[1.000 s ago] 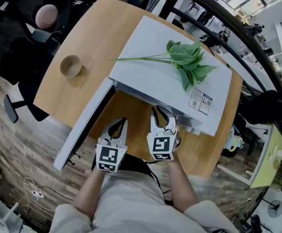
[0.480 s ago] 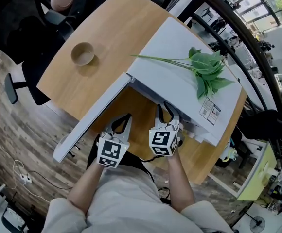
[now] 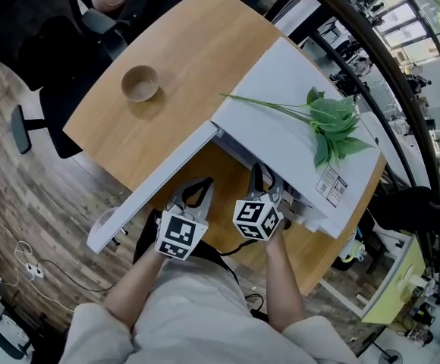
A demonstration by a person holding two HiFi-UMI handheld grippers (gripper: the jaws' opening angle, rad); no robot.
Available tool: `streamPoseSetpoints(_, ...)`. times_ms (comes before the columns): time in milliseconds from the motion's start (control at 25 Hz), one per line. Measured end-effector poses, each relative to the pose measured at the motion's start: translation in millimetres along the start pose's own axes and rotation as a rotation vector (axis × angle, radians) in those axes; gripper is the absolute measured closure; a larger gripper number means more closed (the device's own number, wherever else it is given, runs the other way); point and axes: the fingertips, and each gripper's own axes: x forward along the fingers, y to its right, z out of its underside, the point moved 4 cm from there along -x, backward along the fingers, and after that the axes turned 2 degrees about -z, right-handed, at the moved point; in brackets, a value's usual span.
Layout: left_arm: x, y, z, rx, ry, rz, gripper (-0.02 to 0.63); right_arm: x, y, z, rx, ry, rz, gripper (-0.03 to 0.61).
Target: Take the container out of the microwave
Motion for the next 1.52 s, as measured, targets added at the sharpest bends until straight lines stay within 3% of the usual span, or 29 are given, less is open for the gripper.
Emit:
streamPoseSetpoints(320, 4, -2, -4, 0.009, 0.0, 0.008, 0.611, 15, 3, 5, -0.172, -0.073, 0.021, 0.456)
streamPoseSetpoints(760, 6, -5, -4, 0.016, -0.011, 0.003, 0.611, 31, 3, 15, -0.278, -0.149, -0.014, 0.448)
streamPoseSetpoints(1520, 10, -4, -5, 0.023, -0.023, 0.005, 0.611, 37, 3, 13, -0.327, -0.158, -0.032, 0.506)
